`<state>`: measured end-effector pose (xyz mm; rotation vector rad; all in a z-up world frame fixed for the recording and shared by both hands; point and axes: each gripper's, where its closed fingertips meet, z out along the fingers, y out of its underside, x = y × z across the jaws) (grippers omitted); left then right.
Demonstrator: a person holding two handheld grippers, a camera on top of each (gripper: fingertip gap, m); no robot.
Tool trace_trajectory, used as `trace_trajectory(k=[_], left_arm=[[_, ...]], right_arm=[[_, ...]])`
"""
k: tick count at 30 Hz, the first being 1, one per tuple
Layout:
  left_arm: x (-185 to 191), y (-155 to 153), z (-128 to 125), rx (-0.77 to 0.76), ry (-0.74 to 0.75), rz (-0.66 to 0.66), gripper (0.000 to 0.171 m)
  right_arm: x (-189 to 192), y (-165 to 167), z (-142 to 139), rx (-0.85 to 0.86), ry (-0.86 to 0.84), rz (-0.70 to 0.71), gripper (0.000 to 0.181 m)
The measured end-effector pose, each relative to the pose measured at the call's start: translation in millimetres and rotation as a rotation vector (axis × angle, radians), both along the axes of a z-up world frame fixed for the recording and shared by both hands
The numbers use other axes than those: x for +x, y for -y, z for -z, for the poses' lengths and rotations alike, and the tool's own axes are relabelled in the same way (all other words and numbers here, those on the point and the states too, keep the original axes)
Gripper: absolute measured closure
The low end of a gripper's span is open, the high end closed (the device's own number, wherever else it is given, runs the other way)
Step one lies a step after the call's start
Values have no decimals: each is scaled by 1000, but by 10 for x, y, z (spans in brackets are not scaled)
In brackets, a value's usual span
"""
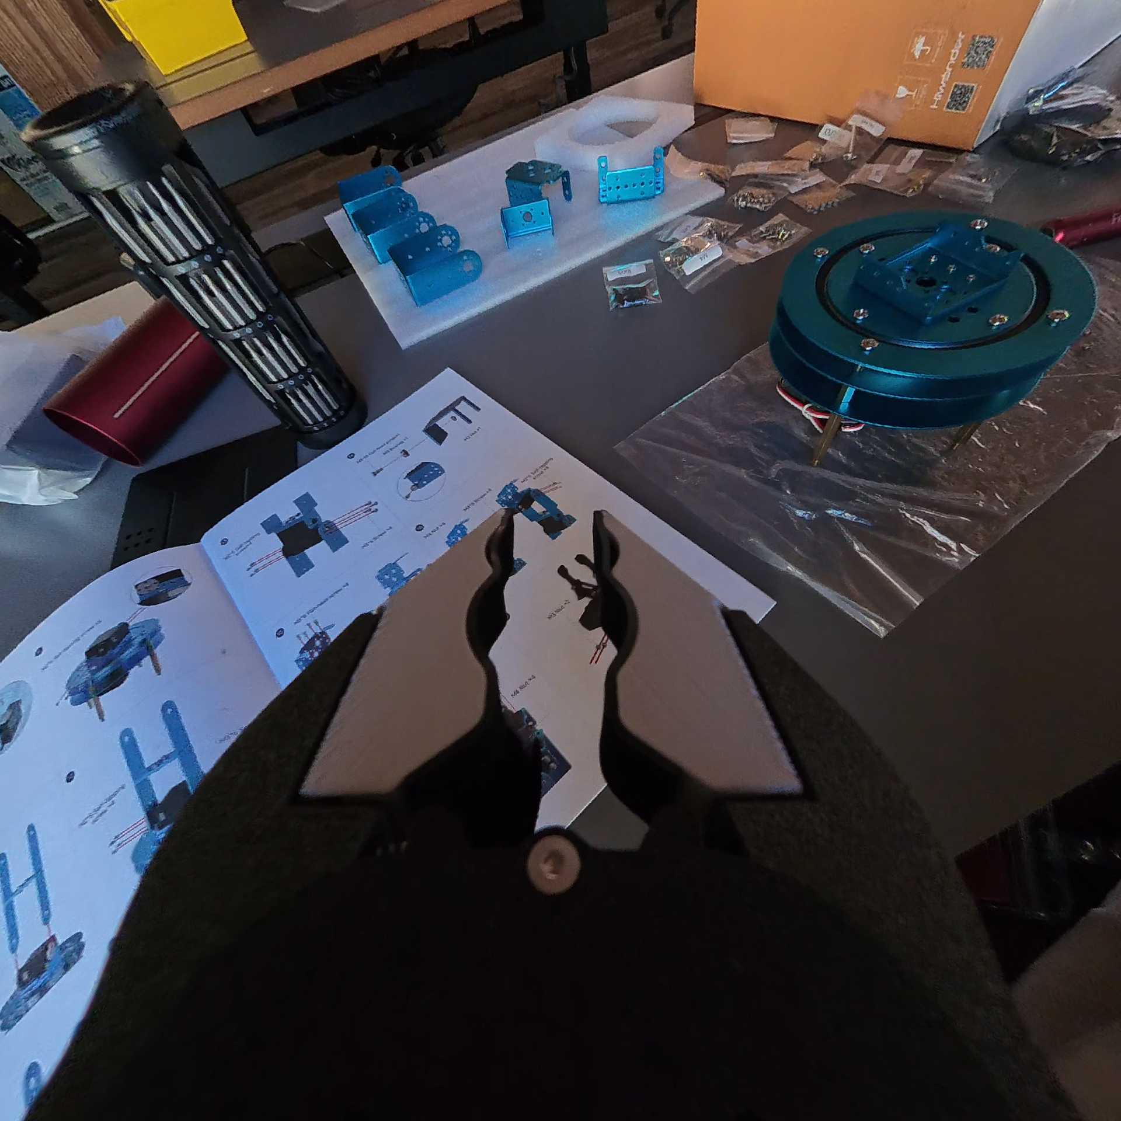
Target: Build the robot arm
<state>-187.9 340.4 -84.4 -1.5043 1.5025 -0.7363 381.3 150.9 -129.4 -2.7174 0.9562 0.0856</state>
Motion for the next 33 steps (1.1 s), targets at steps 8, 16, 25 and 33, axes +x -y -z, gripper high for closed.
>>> trace_trajectory(k=[8,16,25,33], left_arm=[[-162,-79,-12,-24,23,-16,146],[-292,-177,23,-33,21,-45,146],[-362,-231,63,-48,23,-59,146],[-401,-259,88,-61,25,-68,146]], right_arm=[[-29,-17,-8,-50,22,6,141],[0,-26,-174,-129,130,-74,160],[4,-16,-79,-99,104,-57,178],[-18,-16,-25,-36,114,-32,173]])
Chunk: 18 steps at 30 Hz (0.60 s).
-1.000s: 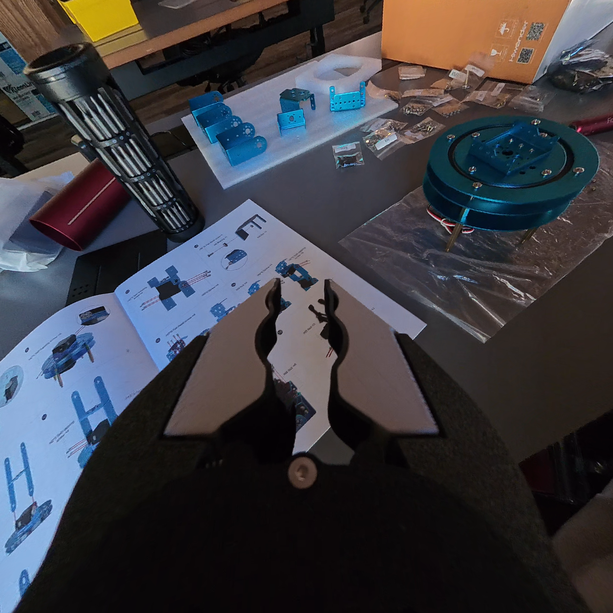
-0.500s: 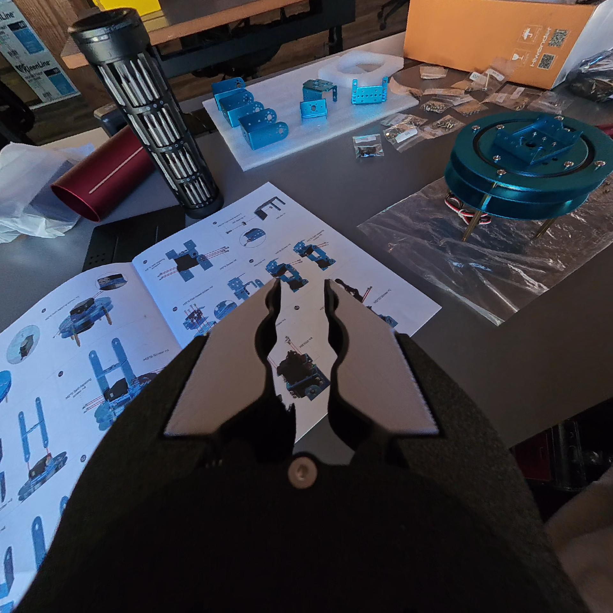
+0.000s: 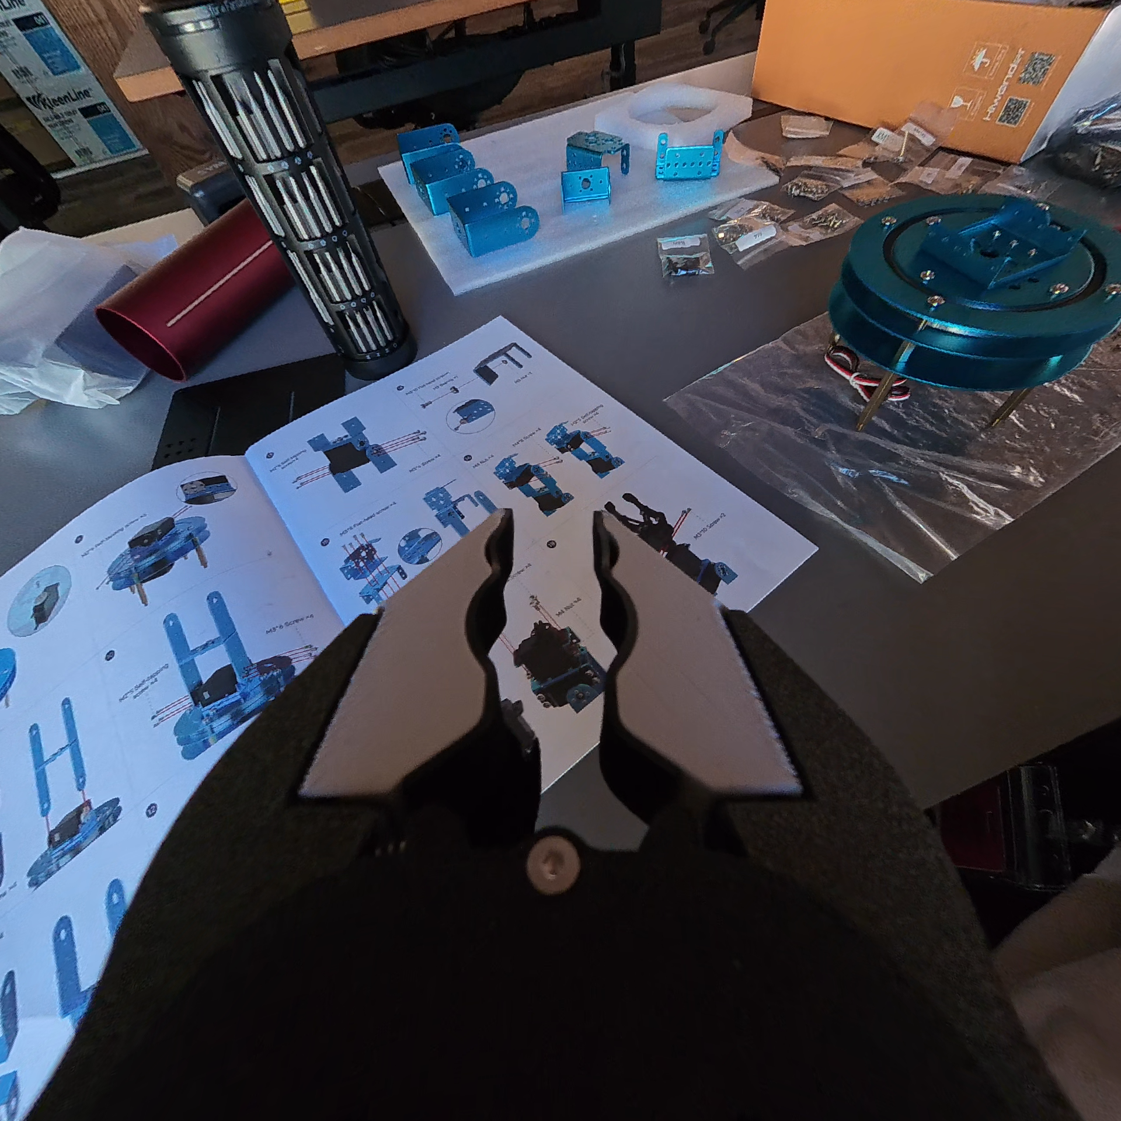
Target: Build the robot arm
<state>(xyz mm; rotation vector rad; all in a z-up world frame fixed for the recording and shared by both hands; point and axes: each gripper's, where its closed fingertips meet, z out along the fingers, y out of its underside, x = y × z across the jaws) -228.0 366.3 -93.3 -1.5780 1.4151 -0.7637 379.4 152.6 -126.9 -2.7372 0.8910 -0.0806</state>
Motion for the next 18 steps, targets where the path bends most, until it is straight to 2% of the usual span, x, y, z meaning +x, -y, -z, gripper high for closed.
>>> trace_trajectory(k=[3,4,8,13,18], left_arm=[[14,27,12,-2,-2,9,146],[17,36,13,0,-2,11,146],[9,51,9,2,-3,13,146],[-28,28,6,4,-8,0,146],[-51,16,11,6,-13,-7,146]], right_arm=[[-50,-26,-5,-4,-2,5,166],[-106,-76,-18,27,-44,3,150],[-62,-90,-32,35,-50,35,153],[-14,-107,-104,5,30,0,157],[15,-77,-91,-137,125,-129,161]])
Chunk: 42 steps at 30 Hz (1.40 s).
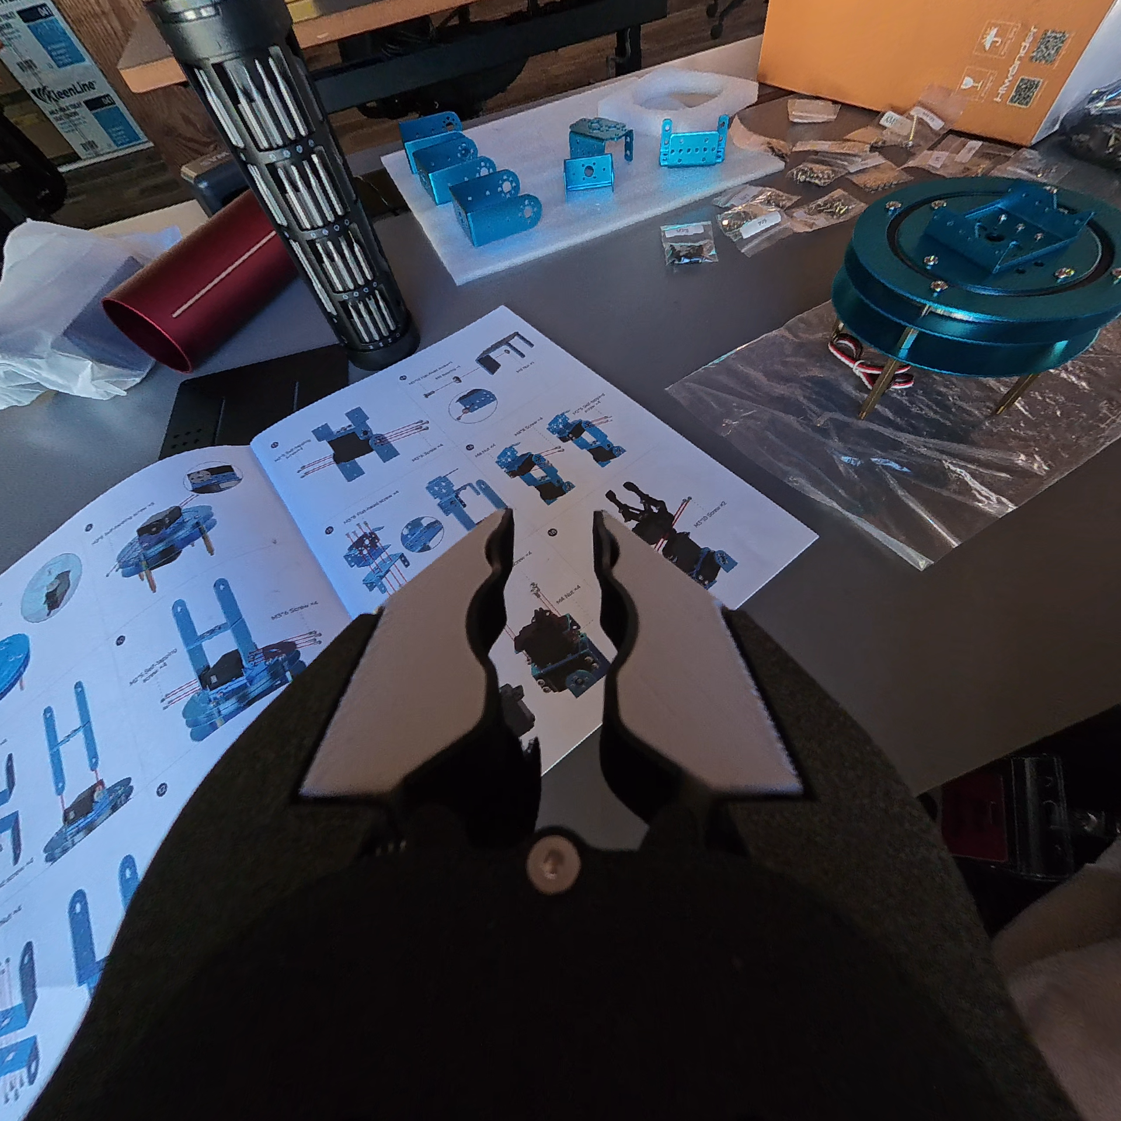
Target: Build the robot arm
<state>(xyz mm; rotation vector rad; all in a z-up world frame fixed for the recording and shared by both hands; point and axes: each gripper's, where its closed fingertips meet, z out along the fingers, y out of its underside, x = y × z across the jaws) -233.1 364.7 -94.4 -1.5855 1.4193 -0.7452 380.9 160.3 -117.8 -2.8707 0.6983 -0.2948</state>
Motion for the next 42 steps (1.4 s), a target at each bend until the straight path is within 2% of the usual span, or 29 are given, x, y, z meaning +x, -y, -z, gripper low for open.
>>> trace_trajectory(k=[2,7,11,15,19,21,26,33,38,41,42], left_arm=[[-9,1,8,4,-4,-2,146],[-47,-15,-6,15,-11,-18,146],[-66,-33,-24,26,-14,-37,146],[-40,-50,16,29,-35,-53,146],[35,-47,42,22,-45,-54,146],[94,-30,46,3,-40,-43,146],[204,-1,51,-7,-38,-27,146],[170,35,32,15,-44,-20,146],[147,69,10,15,-29,-15,146],[174,95,-18,20,-34,12,146],[213,116,-50,26,-48,38,146]], right_arm=[[31,2,11,-65,54,-112,162],[18,-32,47,-109,123,-511,163],[24,-57,48,-5,49,-630,163],[10,-62,51,58,-73,-664,163],[20,-75,67,42,-71,-723,163],[25,-77,66,29,-92,-688,163],[16,-51,36,32,-51,-734,163],[-5,16,-160,43,3,-739,163],[-20,98,-140,-49,64,-758,164],[-10,86,-204,46,69,-725,173],[-23,91,-209,72,44,-723,181]])
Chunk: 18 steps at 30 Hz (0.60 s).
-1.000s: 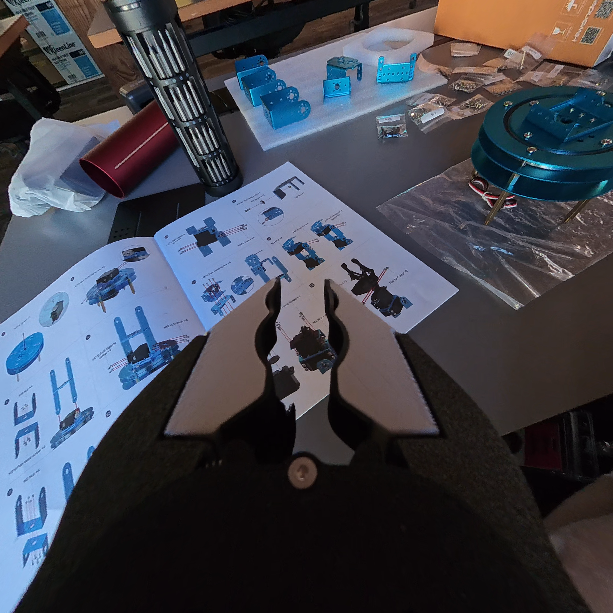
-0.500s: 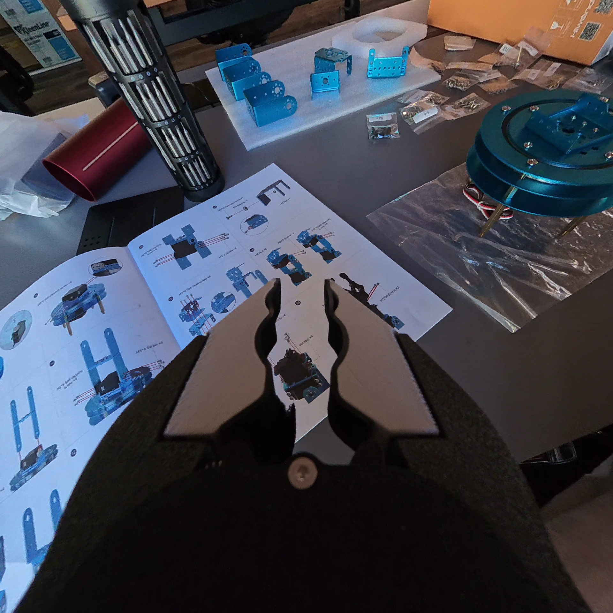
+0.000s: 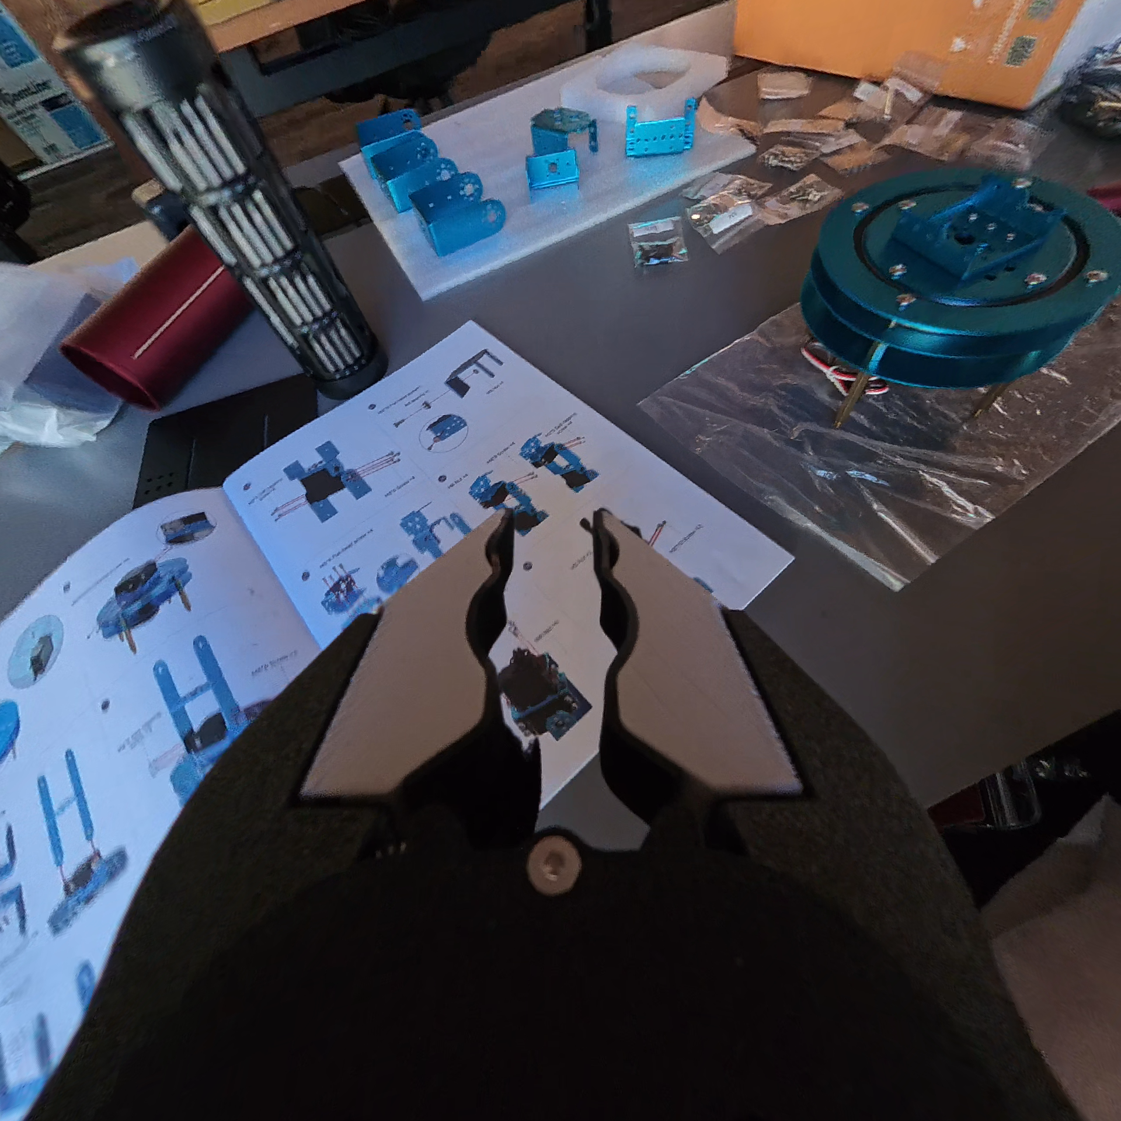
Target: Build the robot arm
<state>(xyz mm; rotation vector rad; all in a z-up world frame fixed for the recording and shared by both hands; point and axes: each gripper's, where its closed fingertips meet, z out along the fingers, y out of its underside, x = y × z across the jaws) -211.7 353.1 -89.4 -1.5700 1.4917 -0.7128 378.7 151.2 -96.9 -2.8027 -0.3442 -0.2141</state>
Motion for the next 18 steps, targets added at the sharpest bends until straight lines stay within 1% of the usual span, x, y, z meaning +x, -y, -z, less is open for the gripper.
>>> trace_trajectory(k=[2,4,5,8,10,11,12,13,14,16,17,18], left_arm=[[137,58,-174,33,-15,75,146],[369,189,-436,40,-8,199,147],[511,279,-564,29,-16,271,147],[1014,553,-924,47,-62,482,147],[1440,705,-1126,82,-88,581,147],[1677,790,-1206,95,-102,624,147],[1927,881,-1261,105,-123,663,147],[2190,978,-1298,114,-144,701,147],[2475,1058,-1317,130,-160,727,146],[3086,1175,-1288,177,-183,751,146],[3386,1228,-1242,194,-196,761,146],[3680,1274,-1181,212,-208,768,147]], right_arm=[[11,-48,-99,66,-19,15,181],[18,-87,-219,122,-39,31,181],[41,-67,-250,122,-44,54,181],[153,-1,-396,158,-40,153,181],[245,82,-468,183,-43,225,181],[239,121,-447,184,-92,265,176],[170,150,-373,163,-183,296,165],[132,178,-266,128,-247,332,159],[143,209,-138,96,-259,367,158],[116,260,103,45,-271,387,157],[146,264,183,45,-262,431,158],[118,251,237,50,-293,471,162]])
